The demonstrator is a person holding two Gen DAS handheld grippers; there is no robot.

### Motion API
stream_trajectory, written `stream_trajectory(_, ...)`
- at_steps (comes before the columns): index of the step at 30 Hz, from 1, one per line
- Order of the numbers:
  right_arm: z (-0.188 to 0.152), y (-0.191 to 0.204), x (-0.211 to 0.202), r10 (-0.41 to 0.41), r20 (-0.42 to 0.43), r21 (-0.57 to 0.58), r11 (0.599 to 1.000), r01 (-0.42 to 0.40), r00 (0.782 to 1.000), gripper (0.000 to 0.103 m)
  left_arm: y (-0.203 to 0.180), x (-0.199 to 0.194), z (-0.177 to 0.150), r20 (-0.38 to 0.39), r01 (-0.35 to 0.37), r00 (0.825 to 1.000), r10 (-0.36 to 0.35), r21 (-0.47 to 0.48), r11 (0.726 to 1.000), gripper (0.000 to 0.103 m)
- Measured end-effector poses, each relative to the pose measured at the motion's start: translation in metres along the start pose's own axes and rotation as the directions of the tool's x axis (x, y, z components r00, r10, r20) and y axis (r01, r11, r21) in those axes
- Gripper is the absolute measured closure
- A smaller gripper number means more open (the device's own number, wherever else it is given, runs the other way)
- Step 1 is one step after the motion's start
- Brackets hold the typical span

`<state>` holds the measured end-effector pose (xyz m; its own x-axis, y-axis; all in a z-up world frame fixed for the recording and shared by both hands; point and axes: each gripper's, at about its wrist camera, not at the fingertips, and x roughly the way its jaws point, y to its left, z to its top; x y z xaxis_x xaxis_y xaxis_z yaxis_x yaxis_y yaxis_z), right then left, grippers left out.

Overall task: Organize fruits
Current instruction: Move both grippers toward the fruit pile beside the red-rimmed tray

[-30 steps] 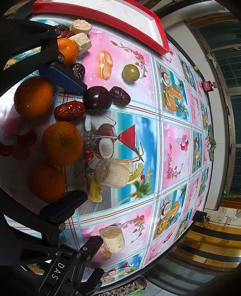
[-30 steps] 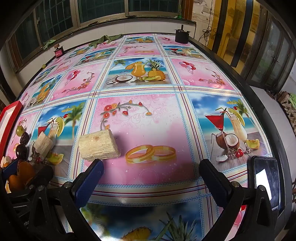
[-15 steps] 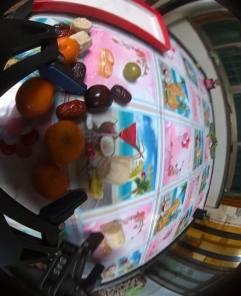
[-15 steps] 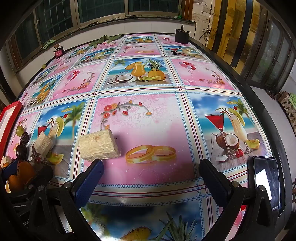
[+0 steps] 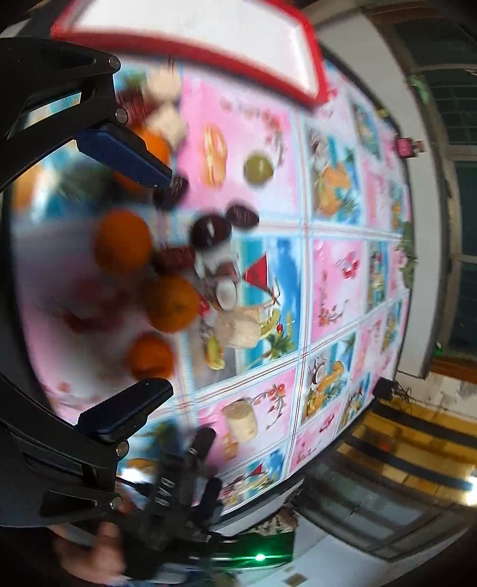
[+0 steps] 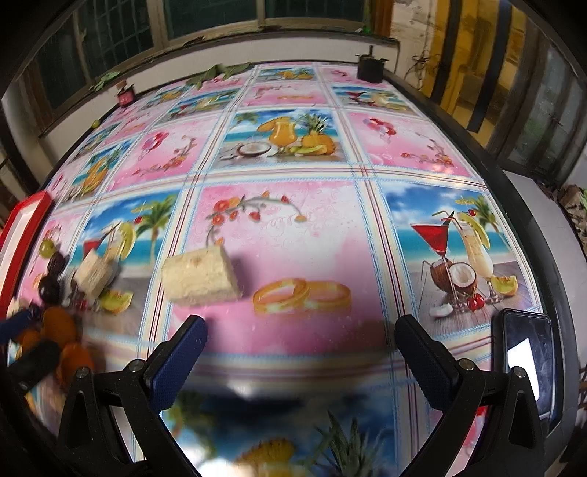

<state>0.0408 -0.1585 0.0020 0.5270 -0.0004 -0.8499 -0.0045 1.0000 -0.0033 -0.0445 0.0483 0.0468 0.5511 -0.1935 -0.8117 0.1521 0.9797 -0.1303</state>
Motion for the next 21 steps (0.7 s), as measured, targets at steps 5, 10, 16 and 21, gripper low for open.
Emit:
stream_trajectory(5,-0.011,0.004,-0.045,0.073,0.103,-0.063,0.996,-0.066,0.992,0.003,0.034,-0.035,-0.018,0.025,-0.004,1.0,0.004,-0.001,1.0,0.0)
stream_trajectory(10,-0.018,0.019,-0.065,0.122,0.144,-0.113,0.988,-0.106,0.982,0.003,0.052,-0.037,-0.031,0.017,-0.015,1.0,0.015,-0.036,0.999,0.0)
stream_trajectory(16,-0.024,0.034,-0.064,0.188,0.134,-0.14,0.976,-0.17,0.973,0.006,0.051,-0.032,-0.035,0.018,0.032,0.999,-0.031,-0.058,0.998,0.0)
stream_trajectory(21,-0.026,0.031,-0.065,0.192,0.133,-0.149,0.974,-0.172,0.972,0.01,0.038,-0.027,-0.03,0.022,0.073,0.997,-0.072,-0.03,0.997,0.0)
